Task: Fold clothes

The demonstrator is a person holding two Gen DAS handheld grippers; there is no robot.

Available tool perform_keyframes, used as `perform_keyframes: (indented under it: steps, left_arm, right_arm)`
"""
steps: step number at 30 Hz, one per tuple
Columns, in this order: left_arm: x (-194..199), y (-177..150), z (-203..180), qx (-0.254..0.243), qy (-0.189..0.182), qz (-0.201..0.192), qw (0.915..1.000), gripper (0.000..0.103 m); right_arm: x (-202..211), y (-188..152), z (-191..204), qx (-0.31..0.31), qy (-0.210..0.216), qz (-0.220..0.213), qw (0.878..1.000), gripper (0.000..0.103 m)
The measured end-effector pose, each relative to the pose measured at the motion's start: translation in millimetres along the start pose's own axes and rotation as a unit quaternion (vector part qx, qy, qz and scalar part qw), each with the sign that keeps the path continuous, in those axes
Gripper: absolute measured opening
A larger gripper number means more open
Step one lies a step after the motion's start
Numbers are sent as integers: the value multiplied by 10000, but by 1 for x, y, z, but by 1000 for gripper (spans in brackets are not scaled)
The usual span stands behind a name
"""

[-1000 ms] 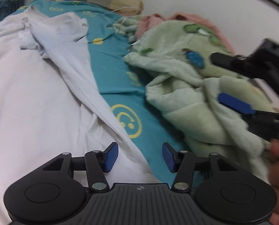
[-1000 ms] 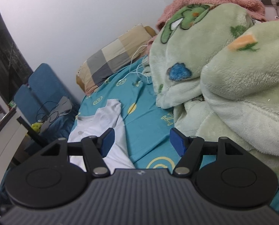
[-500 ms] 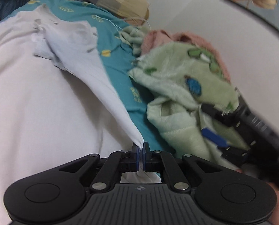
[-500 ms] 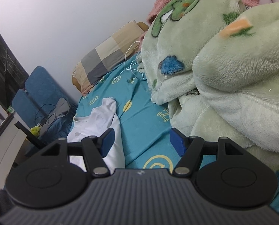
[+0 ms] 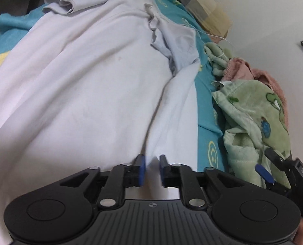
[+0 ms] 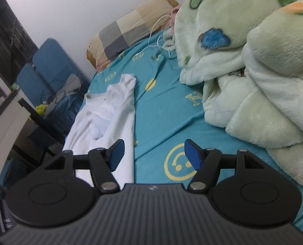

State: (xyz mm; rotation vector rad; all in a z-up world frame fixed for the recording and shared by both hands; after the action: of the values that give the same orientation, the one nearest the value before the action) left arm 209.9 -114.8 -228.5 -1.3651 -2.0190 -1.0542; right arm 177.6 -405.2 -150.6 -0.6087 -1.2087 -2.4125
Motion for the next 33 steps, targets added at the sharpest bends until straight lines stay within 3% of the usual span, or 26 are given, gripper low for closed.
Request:
perform_keyframes:
  steps: [2, 4, 8, 12, 14, 15, 17, 22, 27, 30, 32, 33]
  left_arm:
    - [7, -9, -9, -63, -48, 47, 10000, 56]
    - [11, -24, -15, -54, -114, 154, 9998, 62]
    - [16, -56, -12, -24, 127, 432, 9990, 63]
    - [16, -86, -10, -105, 221, 796, 9965, 62]
    - [15, -98, -15, -331, 215, 944, 9948, 52]
    - [15, -103, -17, -466, 225, 1007, 9936, 45]
    - [18, -113, -22, -753, 252, 1142, 9903, 2]
    - [46, -126, -37, -1358, 243, 1501, 9790, 2]
    - [53, -143, -5, -1833, 1107, 1802, 9601, 3]
    - [55, -149, -13, -2156, 1026, 1704, 9560, 5]
    - [62, -146, -21, -2287, 941, 1552, 9564, 27]
    - [66, -143, -24, -2364, 930, 1438, 9564, 32]
  right_arm:
    - [-4, -1, 5, 70, 20, 51, 10000, 68]
    - [-8, -3, 10, 118, 57, 102, 9999, 68]
    - [-14, -8, 14, 230, 82, 206, 9995, 68]
    - [-14, -9, 15, 226, 142, 239, 9994, 68]
    - [-14, -9, 15, 228, 161, 242, 9993, 68]
    - [-13, -9, 15, 229, 169, 246, 9993, 68]
    - [-13, -10, 15, 241, 171, 252, 9992, 68]
    - [-10, -11, 18, 311, 156, 235, 9991, 68]
    - [-9, -9, 23, 423, 164, 193, 9988, 68]
    - [-9, -11, 27, 534, 165, 232, 9982, 68]
    - [-8, -12, 29, 633, 157, 222, 9976, 68]
    - [-6, -12, 30, 681, 168, 210, 9973, 68]
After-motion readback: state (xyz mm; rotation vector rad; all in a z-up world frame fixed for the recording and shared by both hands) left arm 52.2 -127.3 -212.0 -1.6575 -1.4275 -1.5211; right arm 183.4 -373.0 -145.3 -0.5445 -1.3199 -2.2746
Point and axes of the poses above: each gripper's, at about its wrist camera, not at the fingertips, and x roughly against the way its jaws point, z to its left, y to its top, the point moved 10 cm from there along -x, roughly the way its jaws point, and after that the axes turned 5 degrees about y, right-handed, at the moved point
